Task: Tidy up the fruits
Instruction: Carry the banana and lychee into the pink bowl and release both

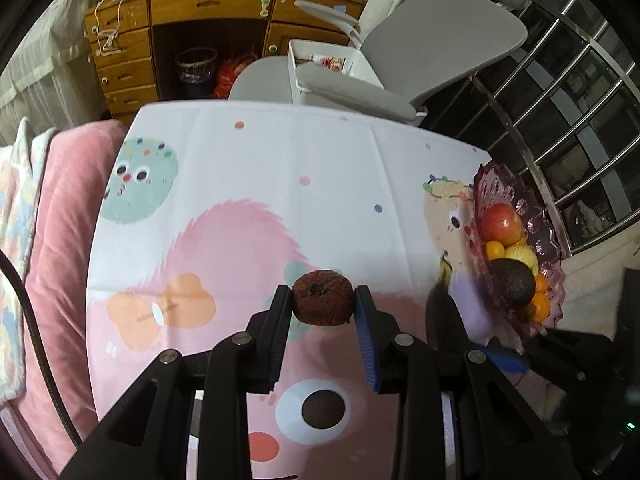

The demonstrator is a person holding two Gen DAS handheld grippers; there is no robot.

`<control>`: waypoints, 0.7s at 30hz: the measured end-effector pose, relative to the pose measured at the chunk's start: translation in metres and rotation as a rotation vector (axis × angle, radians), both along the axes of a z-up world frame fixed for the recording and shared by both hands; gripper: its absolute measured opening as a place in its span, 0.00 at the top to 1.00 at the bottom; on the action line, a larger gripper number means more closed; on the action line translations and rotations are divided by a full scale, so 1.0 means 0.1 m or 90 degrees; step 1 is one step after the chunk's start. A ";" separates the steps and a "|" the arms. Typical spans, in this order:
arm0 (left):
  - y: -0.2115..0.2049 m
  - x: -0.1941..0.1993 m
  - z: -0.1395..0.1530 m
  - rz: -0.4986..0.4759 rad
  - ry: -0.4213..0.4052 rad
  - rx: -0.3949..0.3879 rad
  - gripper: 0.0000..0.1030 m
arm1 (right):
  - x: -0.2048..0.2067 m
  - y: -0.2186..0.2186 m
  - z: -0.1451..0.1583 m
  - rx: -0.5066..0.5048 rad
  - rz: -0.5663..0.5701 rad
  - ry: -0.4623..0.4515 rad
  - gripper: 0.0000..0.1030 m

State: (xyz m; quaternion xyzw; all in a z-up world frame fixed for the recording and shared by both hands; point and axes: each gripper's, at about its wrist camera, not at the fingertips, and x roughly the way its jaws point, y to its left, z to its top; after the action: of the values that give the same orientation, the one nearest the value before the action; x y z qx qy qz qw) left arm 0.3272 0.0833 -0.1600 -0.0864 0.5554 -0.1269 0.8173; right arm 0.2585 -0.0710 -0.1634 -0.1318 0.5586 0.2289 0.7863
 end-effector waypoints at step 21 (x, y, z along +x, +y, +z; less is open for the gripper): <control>-1.32 0.08 0.50 -0.084 -0.086 -0.011 0.71 | -0.17 -1.51 0.79 0.140 -0.192 -0.104 0.71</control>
State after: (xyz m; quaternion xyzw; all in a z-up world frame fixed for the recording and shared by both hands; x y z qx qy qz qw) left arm 0.3357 -0.0484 -0.1099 -0.0479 0.5023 -0.1910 0.8420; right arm 0.2416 -0.2218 -0.0849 0.0218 0.4778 0.1570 0.8640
